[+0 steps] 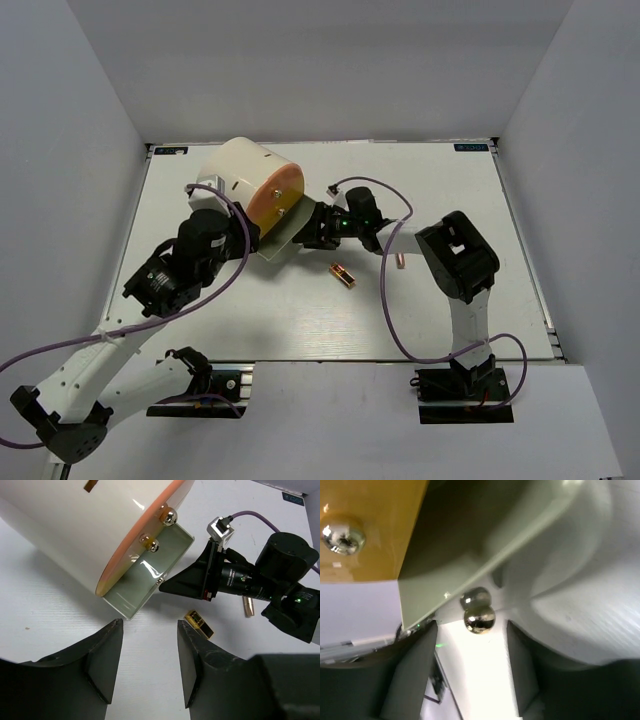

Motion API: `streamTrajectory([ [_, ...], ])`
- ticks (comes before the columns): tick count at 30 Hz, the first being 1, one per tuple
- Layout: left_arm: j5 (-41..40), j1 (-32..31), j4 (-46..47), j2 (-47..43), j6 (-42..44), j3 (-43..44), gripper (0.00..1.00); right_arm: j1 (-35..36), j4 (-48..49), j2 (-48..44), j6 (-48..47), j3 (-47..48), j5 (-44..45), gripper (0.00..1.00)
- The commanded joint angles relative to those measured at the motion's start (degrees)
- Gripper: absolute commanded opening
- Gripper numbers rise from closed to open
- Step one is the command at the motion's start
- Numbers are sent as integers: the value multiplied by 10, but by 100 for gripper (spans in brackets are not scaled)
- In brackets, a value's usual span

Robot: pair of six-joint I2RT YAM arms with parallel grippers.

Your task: Organize the makeup

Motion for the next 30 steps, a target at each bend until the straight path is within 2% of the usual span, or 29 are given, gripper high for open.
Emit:
streamTrajectory([
  [1,13,-3,27,2,-4,4,58,1,39,-35,-23,4,-34,66],
  [2,15,-3,28,6,-5,6,58,0,35,-36,-33,5,-40,70],
  [4,21,-3,32,13,-4,12,58,-2,25,-44,-45,7,-46,71],
  [14,93,-3,86,91,36,35,53,-23,-143,-141,-217,-15,-45,69],
  [16,100,-3,108,103,39,28,48,-25,-197,-170,-298,-16,-32,68],
  [17,106,-3,117,104,39,25,46,-26,-224,-178,-337,-8,2,68],
  [18,108,-3,131,105,40,17,37,-25,-287,-191,-410,-6,33,68],
  [19,112,-3,138,104,41,12,32,-22,-308,-193,-444,-4,87,70],
  [21,126,-3,154,105,40,5,24,-29,-371,-191,-502,4,123,71],
  [22,129,-3,155,108,38,0,17,-31,-387,-190,-533,3,146,66],
  [24,144,-3,167,104,35,-11,14,-34,-406,-207,-581,-26,159,55],
  [27,149,-3,178,99,30,-23,18,-27,-413,-219,-610,-48,162,48],
  [28,150,-3,182,97,30,-25,26,-24,-431,-218,-615,-47,161,48],
  [30,151,-3,184,97,27,-28,35,-21,-449,-205,-614,-39,159,52],
])
